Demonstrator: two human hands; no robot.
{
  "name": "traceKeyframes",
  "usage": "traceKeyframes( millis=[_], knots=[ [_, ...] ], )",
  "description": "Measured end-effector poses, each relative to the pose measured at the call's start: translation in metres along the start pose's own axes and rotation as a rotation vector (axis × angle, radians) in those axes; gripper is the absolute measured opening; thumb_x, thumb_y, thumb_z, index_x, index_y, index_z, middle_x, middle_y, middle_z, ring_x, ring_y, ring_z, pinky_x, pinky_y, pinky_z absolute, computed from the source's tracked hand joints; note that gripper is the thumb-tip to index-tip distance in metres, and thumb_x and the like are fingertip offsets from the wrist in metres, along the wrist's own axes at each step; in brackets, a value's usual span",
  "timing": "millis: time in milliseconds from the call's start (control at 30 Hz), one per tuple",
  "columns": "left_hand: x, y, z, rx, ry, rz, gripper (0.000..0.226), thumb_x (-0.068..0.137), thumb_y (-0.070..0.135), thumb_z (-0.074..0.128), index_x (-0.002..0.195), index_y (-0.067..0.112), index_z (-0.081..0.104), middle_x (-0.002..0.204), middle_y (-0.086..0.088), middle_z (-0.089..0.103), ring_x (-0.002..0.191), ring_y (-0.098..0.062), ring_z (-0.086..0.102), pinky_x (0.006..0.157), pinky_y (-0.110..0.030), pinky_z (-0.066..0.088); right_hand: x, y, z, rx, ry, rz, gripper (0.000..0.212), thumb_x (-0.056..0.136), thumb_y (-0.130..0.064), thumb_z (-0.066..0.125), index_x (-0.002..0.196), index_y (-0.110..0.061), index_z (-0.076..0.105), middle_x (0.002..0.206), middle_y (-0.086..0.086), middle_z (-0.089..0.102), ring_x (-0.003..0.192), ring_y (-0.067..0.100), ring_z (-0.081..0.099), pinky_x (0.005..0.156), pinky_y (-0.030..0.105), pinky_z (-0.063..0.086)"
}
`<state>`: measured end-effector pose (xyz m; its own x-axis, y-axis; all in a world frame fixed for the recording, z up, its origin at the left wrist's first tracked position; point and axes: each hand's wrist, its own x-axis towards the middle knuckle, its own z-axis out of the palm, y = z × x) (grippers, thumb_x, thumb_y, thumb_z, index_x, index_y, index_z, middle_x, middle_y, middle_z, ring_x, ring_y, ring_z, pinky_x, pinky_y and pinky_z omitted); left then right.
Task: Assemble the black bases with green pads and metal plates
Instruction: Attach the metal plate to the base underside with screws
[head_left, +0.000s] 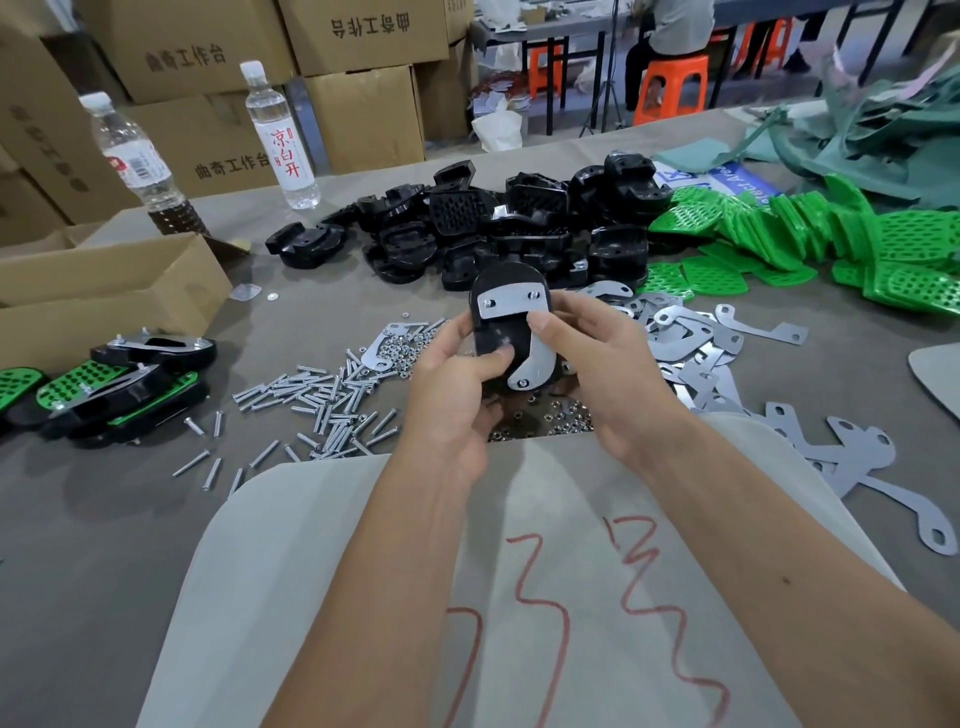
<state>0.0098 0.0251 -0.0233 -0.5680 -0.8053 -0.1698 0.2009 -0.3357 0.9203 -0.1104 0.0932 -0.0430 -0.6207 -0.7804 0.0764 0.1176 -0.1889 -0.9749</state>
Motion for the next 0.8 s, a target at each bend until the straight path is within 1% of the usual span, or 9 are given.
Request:
traceKeyframes(
  millis=[67, 133, 200, 267, 367, 500, 600, 700, 800],
  knots=[
    [0.001, 0.001, 0.001, 0.010, -0.017, -0.007, 0.038, 0.093, -0.004, 0.058, 0.121, 0.018, 0.071, 0.108, -0.008, 0.079, 0.089, -0.024, 0.074, 0.081, -0.041, 0.059, -0.001, -0.001, -0.001, 0.051, -0.080, -0.032, 0.020, 0.100, -0.014, 0.064, 0.115, -0.013, 0.077, 0.113, 0.011, 0.077, 0.110, 0.034, 0.072, 0.096, 0.049, 0.059],
    [0.001, 0.002, 0.001, 0.008, -0.025, 0.006, 0.031, 0.094, 0.002, 0.061, 0.123, 0.011, 0.070, 0.110, -0.011, 0.077, 0.087, -0.024, 0.073, 0.075, -0.039, 0.060, -0.001, 0.000, -0.001, 0.038, -0.063, -0.051, 0.021, 0.100, -0.005, 0.062, 0.114, -0.010, 0.077, 0.112, 0.013, 0.077, 0.114, 0.039, 0.070, 0.104, 0.054, 0.054],
    [0.000, 0.001, 0.001, -0.024, 0.015, 0.017, 0.029, 0.095, 0.006, 0.067, 0.123, 0.003, 0.069, 0.113, -0.018, 0.075, 0.088, -0.028, 0.073, 0.077, -0.047, 0.062, 0.000, 0.002, 0.001, -0.015, -0.071, -0.073, 0.021, 0.100, -0.002, 0.062, 0.112, -0.011, 0.077, 0.108, 0.010, 0.079, 0.105, 0.032, 0.074, 0.097, 0.048, 0.059],
    [0.000, 0.000, 0.001, -0.036, 0.065, 0.033, 0.029, 0.094, 0.005, 0.071, 0.122, 0.001, 0.068, 0.117, -0.021, 0.074, 0.092, -0.031, 0.072, 0.088, -0.056, 0.059, 0.000, 0.004, 0.003, -0.037, -0.072, -0.070, 0.018, 0.100, -0.004, 0.064, 0.110, -0.012, 0.076, 0.102, 0.008, 0.079, 0.093, 0.024, 0.075, 0.082, 0.040, 0.061],
    [0.001, 0.001, 0.000, -0.011, 0.060, 0.023, 0.026, 0.093, 0.009, 0.072, 0.118, 0.002, 0.070, 0.111, -0.018, 0.076, 0.089, -0.029, 0.072, 0.082, -0.051, 0.061, -0.001, 0.004, 0.004, 0.000, -0.070, -0.055, 0.013, 0.097, -0.010, 0.068, 0.108, -0.012, 0.075, 0.097, 0.011, 0.078, 0.084, 0.023, 0.075, 0.071, 0.037, 0.061],
    [0.002, 0.005, -0.003, -0.009, 0.063, -0.022, 0.026, 0.091, 0.010, 0.073, 0.115, 0.002, 0.072, 0.101, -0.014, 0.077, 0.082, -0.027, 0.073, 0.067, -0.039, 0.062, -0.002, 0.002, 0.004, -0.007, -0.079, -0.055, 0.016, 0.093, -0.018, 0.069, 0.108, -0.014, 0.074, 0.097, 0.009, 0.076, 0.084, 0.021, 0.073, 0.072, 0.038, 0.061],
    [0.002, 0.001, -0.001, 0.019, 0.069, 0.019, 0.021, 0.091, 0.009, 0.074, 0.111, 0.005, 0.076, 0.101, -0.013, 0.079, 0.082, -0.025, 0.075, 0.070, -0.038, 0.063, -0.001, 0.001, 0.001, -0.004, -0.125, -0.024, 0.012, 0.100, -0.014, 0.065, 0.111, -0.014, 0.069, 0.105, 0.009, 0.076, 0.094, 0.024, 0.073, 0.077, 0.038, 0.060],
    [0.007, -0.004, -0.001, 0.296, 0.108, 0.218, 0.017, 0.093, 0.016, 0.075, 0.109, 0.013, 0.079, 0.099, -0.001, 0.081, 0.090, -0.018, 0.076, 0.081, -0.035, 0.062, -0.001, 0.001, 0.002, -0.016, -0.112, -0.006, 0.014, 0.103, -0.011, 0.062, 0.114, -0.017, 0.066, 0.106, 0.012, 0.078, 0.095, 0.033, 0.076, 0.079, 0.046, 0.063],
    [0.013, -0.003, -0.012, 0.713, 0.273, 0.436, 0.023, 0.095, 0.036, 0.072, 0.111, 0.021, 0.079, 0.102, 0.008, 0.077, 0.098, -0.011, 0.070, 0.090, -0.033, 0.054, 0.000, 0.000, 0.000, -0.035, -0.028, -0.045, 0.014, 0.102, -0.007, 0.062, 0.105, -0.021, 0.063, 0.091, 0.007, 0.080, 0.076, 0.022, 0.075, 0.063, 0.034, 0.060]
  ],
)
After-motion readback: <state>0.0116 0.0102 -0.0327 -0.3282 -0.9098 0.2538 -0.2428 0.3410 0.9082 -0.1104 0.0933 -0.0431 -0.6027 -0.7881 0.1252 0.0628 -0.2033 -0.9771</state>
